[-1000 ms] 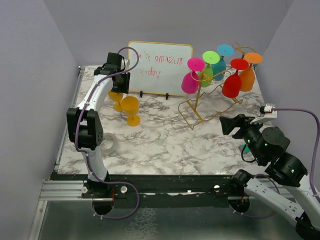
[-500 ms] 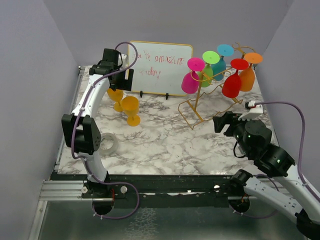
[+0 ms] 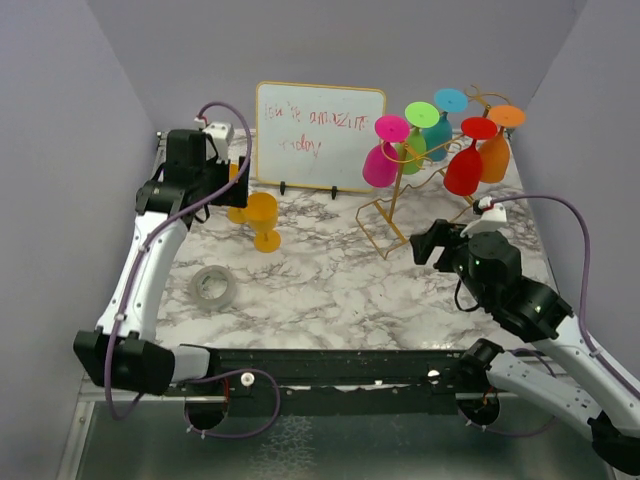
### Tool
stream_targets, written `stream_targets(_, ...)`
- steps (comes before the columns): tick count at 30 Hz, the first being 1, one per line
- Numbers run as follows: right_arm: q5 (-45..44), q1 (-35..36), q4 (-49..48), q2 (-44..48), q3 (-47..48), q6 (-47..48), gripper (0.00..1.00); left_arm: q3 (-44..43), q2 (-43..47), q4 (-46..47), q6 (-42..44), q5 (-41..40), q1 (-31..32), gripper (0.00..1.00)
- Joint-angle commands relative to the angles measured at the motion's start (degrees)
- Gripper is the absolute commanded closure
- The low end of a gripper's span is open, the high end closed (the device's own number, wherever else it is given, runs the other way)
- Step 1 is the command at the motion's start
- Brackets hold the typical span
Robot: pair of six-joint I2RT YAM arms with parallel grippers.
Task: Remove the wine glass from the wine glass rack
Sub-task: Pick up the wine glass from the wine rack.
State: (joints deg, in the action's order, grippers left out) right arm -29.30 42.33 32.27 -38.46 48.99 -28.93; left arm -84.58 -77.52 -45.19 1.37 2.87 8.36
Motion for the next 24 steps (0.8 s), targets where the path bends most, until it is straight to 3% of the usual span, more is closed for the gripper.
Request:
stream_targets(1,8.2,0.2,0.2,-0.2,-1.4,-7.4,0.13,11.6,10.5,2.0,-1.1,4.2,-0.1,0.01)
stream_targets(8,17.6,0.2,-3.6,-0.5,-3.4,-17.0,0.01,24.8,25.1,3.9,-8.9,13.2,-0.1,0.01)
stream_targets(11,21.9,0.2,-10.0,1.4,-5.0,-13.3,0.0,27.8,28.8,4.0,-11.3,16.1,-0.1,0.01)
stream_targets(13,16.8,0.2,-7.4,0.2,-3.2,-11.7,0.0,28.0,30.7,3.6,-11.2,17.5,-0.1,0.01)
stream_targets(17,-0.6,0.1,7.7,-7.0,6.2,-12.3,0.0,26.3,33.4,2.8,-9.7,17.1,-0.1,0.01)
stream_targets(21,-5.1,-1.4,10.0,-7.2,8.2,-12.3,0.0,25.6,34.1,3.3,-10.2,21.0,-0.1,0.01)
stream_targets(24,-2.0,-5.7,10.1,-7.8,8.5,-10.1,0.0,27.1,34.6,5.2,-12.0,22.7,-0.1,0.01)
